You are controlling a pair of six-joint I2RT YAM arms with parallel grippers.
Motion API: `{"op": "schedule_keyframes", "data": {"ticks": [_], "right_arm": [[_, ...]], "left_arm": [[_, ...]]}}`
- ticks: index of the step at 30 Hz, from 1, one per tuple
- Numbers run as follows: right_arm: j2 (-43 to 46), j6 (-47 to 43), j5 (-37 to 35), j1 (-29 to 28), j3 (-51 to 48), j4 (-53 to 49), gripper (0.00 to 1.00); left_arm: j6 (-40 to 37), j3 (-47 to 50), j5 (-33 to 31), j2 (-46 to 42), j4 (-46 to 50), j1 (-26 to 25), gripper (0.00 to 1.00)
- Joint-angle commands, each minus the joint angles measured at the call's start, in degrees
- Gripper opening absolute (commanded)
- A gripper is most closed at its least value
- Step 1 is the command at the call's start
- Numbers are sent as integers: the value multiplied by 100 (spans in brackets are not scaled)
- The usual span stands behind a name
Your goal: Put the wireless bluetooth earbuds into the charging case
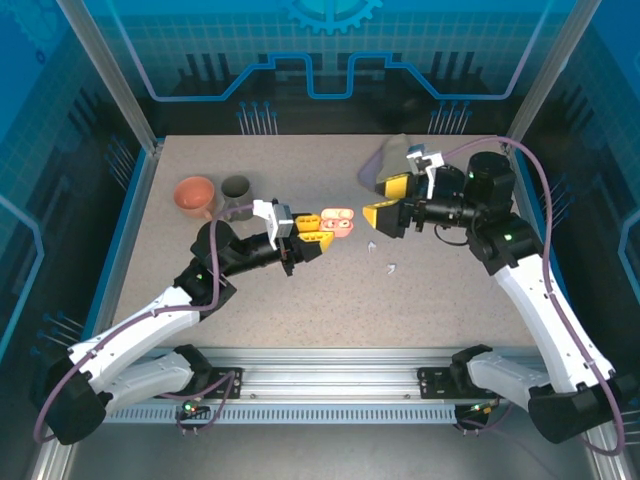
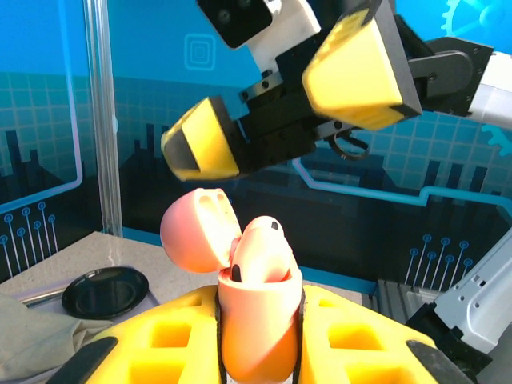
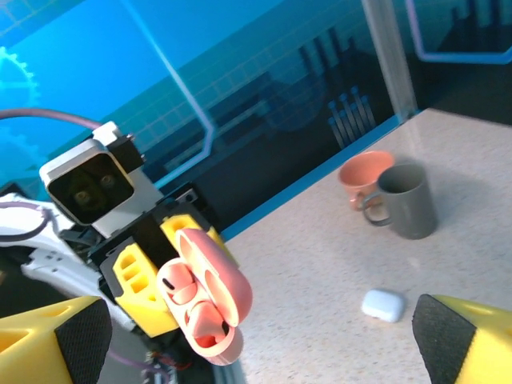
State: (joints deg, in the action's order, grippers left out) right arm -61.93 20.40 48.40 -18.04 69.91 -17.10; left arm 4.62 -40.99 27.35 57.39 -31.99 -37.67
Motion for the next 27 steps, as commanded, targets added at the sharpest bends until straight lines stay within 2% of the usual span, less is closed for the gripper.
{"op": "schedule_keyframes", "data": {"ticks": [1, 6, 18, 27], "right_arm": [[-205, -95, 396, -262, 316, -465, 100], [-418, -155, 714, -444, 410, -447, 100], [-634, -309, 941, -664, 620, -660, 99], [-783, -483, 1316, -771, 820, -944, 87]], "left_arm": [[100, -12, 147, 20, -322, -39, 0], [67, -64, 153, 21, -234, -47, 0], [46, -88, 139, 71, -204, -65, 0], [9, -90, 106, 81, -111, -69, 0]]}}
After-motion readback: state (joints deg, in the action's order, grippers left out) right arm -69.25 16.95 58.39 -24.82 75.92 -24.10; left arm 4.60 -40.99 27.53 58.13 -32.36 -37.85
